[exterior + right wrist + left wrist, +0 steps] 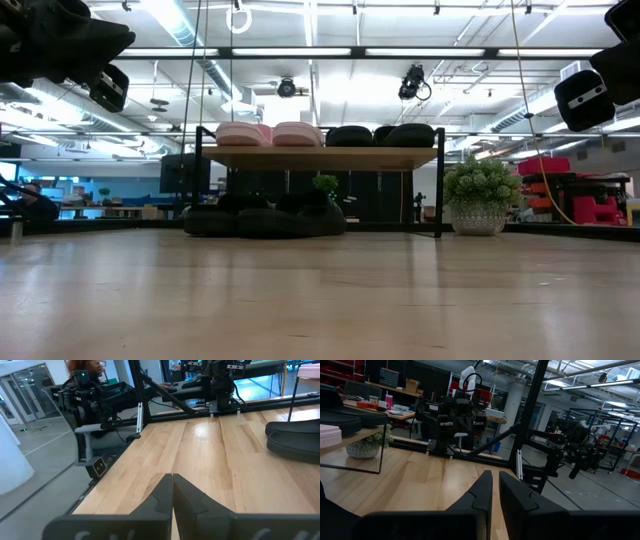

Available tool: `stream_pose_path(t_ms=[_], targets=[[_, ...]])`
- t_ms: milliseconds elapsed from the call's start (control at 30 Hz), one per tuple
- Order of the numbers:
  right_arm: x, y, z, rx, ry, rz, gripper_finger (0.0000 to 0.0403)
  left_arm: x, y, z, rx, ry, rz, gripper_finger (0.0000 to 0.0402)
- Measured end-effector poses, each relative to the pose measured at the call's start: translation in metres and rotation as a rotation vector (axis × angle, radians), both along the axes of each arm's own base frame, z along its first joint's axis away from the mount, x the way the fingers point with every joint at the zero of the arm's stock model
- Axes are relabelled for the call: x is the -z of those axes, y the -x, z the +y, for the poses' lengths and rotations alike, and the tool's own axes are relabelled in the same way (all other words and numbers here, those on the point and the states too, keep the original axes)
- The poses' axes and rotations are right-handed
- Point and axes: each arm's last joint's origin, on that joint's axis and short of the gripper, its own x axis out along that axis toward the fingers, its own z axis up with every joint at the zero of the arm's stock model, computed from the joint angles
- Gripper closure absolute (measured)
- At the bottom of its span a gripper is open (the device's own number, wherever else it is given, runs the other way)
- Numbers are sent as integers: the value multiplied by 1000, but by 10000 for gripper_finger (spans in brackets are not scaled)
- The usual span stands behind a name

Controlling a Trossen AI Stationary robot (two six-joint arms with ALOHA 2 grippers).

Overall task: Pick and place slides into the shelf
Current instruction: Return to Home Position

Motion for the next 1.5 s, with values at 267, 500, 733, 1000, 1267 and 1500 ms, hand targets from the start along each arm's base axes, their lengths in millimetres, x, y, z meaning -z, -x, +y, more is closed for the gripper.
stream_pose_path(t_ms=[267, 500, 733, 1000, 1267, 1500], targets=[[0, 0, 0, 0, 0, 0, 389, 0, 0, 0, 0, 0, 0, 373], [0, 0, 0, 0, 0, 0, 389, 0, 0, 0, 0, 0, 0, 374], [0, 0, 0, 0, 0, 0, 389, 0, 0, 0, 0, 1, 0, 364], [0, 0, 0, 0, 0, 0, 389, 0, 0, 0, 0, 1, 0, 370], [0, 0, 0, 0, 0, 0, 389, 0, 0, 0, 0, 1, 0, 376], [0, 0, 0, 0, 0, 0, 389, 0, 0, 0, 0, 1, 0, 365]])
